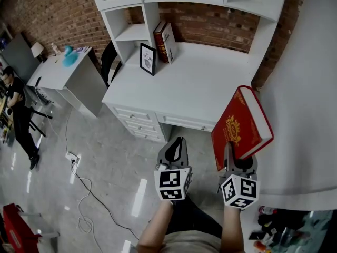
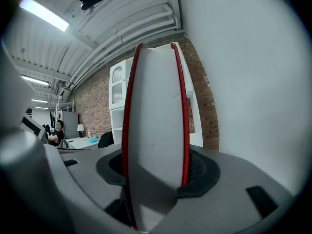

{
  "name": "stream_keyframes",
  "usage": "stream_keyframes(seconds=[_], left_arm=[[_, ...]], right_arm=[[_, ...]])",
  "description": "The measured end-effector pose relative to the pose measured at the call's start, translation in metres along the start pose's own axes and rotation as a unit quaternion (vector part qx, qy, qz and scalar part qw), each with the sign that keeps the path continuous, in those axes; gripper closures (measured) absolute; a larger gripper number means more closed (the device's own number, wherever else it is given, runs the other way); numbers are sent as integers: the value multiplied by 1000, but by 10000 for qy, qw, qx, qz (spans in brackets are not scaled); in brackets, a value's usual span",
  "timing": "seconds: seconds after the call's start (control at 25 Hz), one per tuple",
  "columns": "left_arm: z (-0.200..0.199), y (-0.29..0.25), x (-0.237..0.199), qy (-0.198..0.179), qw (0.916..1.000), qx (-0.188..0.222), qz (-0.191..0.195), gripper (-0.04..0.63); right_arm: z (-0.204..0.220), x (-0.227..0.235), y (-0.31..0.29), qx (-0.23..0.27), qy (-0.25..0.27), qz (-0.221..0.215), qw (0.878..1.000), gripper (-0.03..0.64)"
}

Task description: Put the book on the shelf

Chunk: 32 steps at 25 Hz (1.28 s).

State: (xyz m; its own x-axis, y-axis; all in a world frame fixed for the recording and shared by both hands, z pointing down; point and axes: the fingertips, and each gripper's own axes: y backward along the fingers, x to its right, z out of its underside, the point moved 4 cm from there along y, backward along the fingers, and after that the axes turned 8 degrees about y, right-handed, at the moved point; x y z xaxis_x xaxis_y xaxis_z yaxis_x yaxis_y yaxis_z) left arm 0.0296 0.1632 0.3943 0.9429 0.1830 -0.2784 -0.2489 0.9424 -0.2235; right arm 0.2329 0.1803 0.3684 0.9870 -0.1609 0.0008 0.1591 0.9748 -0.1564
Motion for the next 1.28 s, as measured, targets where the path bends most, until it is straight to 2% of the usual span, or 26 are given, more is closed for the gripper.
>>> stream_keyframes(seconds=[0.36,0.8,1.28], left_arm=[[-12,-57,-26,37,10000,-51,-45,563],[-51,-154,-75,34,9999,-58,115,563],[-82,-238,-132,103,9998,-170,61,563]], right_arm=[[-1,-1,-61,-70,4,-8,10000,371],[-19,-16,-169,-46,4,99,9999,371],[-31,-29,-275,-144,-7,192,9997,371]])
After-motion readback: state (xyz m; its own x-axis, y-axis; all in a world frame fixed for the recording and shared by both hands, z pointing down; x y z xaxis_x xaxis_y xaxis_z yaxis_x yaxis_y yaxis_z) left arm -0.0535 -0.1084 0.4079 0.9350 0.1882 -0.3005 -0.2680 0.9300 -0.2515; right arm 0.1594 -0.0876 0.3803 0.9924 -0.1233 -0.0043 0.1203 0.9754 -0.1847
